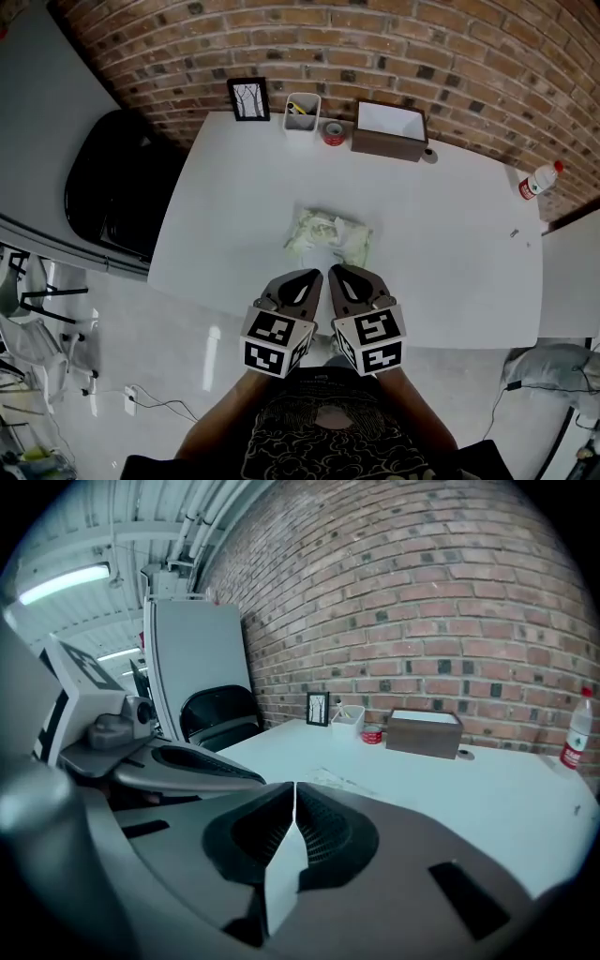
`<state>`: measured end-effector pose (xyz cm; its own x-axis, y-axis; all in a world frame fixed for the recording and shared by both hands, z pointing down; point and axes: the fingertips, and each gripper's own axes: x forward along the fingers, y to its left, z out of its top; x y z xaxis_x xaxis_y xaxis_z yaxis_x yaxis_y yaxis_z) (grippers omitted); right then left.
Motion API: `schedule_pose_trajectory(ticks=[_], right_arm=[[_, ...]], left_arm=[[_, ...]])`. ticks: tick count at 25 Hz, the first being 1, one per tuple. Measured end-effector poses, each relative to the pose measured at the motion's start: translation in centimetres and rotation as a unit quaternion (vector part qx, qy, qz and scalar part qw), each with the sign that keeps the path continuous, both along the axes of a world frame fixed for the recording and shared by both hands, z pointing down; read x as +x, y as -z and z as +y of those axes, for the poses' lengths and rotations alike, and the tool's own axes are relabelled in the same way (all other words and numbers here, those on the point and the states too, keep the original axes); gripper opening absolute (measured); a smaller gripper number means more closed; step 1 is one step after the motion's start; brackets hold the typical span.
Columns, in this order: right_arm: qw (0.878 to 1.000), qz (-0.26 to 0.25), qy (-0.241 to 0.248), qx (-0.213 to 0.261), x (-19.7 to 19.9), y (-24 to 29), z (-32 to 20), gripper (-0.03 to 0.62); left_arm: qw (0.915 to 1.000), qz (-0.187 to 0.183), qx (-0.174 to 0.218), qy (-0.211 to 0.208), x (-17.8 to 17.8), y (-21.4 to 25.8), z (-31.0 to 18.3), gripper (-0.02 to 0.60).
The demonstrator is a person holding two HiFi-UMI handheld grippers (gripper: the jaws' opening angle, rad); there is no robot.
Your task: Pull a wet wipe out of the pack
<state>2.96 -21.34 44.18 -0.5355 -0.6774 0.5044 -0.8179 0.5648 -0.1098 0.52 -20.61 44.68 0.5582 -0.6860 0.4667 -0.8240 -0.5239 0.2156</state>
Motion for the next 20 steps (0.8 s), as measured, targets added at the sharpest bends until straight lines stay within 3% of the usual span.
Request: schedule_pose_trajectory(ticks=[20], right_arm=[[0.993, 0.082, -0.089, -0.005, -2.8, -1.9, -4.4, 0.021]], left_arm=[[0.9964, 0.017, 0.003, -0.083, -3.3, -1.4, -4.2, 0.012]])
